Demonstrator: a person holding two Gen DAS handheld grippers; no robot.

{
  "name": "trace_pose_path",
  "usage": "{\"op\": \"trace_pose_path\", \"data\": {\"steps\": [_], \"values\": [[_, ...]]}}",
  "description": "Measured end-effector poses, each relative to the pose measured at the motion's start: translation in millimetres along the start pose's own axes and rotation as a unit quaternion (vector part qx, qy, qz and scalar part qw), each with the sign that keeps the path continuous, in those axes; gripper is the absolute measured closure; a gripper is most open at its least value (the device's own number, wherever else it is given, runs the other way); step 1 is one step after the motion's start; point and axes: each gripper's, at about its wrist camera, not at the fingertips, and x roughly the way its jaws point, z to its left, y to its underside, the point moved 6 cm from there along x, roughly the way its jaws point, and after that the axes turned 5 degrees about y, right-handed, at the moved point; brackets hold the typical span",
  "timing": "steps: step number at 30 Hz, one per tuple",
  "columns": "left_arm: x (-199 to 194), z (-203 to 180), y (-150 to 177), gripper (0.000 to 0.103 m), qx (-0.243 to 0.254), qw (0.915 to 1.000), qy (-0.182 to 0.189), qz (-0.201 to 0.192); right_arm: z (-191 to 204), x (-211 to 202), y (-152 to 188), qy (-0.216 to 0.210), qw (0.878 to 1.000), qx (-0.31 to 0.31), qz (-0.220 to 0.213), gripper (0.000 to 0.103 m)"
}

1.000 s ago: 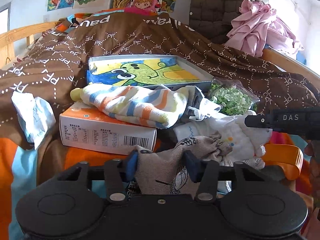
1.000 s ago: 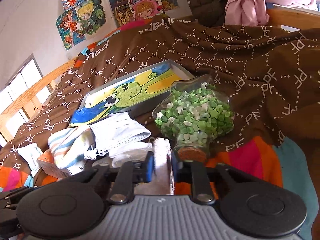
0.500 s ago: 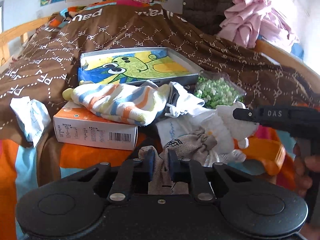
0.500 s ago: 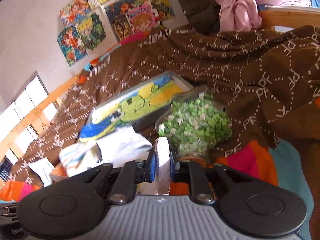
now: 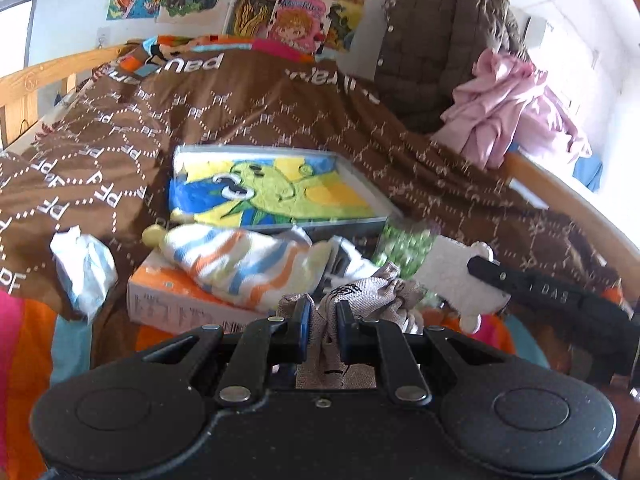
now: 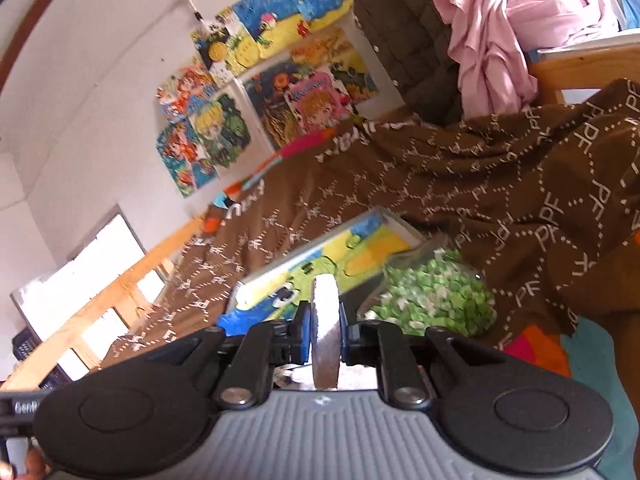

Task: Organize soft objects
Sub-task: 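Carry the grey pouch and white cloth with both grippers over the painted tray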

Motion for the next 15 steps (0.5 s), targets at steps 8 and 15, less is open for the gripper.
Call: {"op": "trace_pose_path", "data": {"steps": [8,15], "values": [[-3.3,-7.5,-30.5,0.089,0.005,0.9983,0.017,-0.055,6.5,1.6,-1.4,-0.016,1.000,-0.005,-0.012,0.087],[4.6,6.2,-67.7,0.089,-0.020,0.9934,-0.002,-0.113,29.4,44.2,-23.7,-0.041,0.998,-0.013,-0.035,0.087]]}}
